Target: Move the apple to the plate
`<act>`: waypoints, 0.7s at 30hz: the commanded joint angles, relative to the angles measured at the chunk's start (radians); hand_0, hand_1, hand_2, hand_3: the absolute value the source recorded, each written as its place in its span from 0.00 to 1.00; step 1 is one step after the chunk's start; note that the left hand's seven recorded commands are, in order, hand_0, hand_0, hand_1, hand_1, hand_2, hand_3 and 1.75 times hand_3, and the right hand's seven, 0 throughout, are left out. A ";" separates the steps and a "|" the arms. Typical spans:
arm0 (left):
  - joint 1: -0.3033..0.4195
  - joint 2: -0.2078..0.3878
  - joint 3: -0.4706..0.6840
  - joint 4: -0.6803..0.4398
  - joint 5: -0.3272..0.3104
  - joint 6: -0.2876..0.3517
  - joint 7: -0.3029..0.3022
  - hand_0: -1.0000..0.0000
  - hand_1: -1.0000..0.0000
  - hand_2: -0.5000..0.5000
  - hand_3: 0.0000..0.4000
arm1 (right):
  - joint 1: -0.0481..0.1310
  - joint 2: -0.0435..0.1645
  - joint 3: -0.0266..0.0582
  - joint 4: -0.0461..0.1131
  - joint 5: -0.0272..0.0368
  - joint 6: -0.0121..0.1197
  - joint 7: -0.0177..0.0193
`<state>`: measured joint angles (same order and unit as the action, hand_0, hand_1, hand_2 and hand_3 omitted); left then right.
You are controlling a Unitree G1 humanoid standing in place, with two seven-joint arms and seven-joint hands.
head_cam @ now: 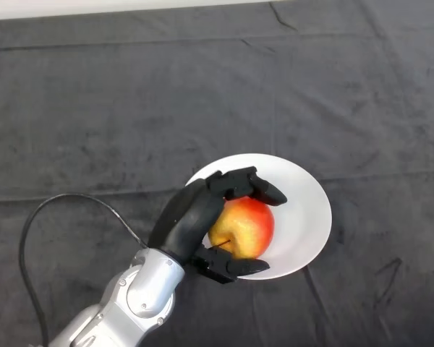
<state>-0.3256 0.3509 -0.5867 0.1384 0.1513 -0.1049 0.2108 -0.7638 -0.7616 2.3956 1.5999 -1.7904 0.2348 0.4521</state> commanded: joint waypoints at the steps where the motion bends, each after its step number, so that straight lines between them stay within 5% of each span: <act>1: -0.028 0.043 -0.017 -0.006 0.006 0.015 -0.009 1.00 1.00 0.50 0.00 | -0.047 -0.019 0.0106 -0.035 0.0038 -0.004 0.0142; 21: -0.023 0.173 0.291 -0.070 -0.121 -0.052 0.008 1.00 1.00 0.50 0.00 | -0.047 -0.019 0.0105 -0.035 0.0039 -0.004 0.0142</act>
<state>-0.3300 0.4748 -0.3133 0.1367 0.0336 -0.1388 0.2106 -0.7638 -0.7616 2.3955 1.5999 -1.7904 0.2348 0.4521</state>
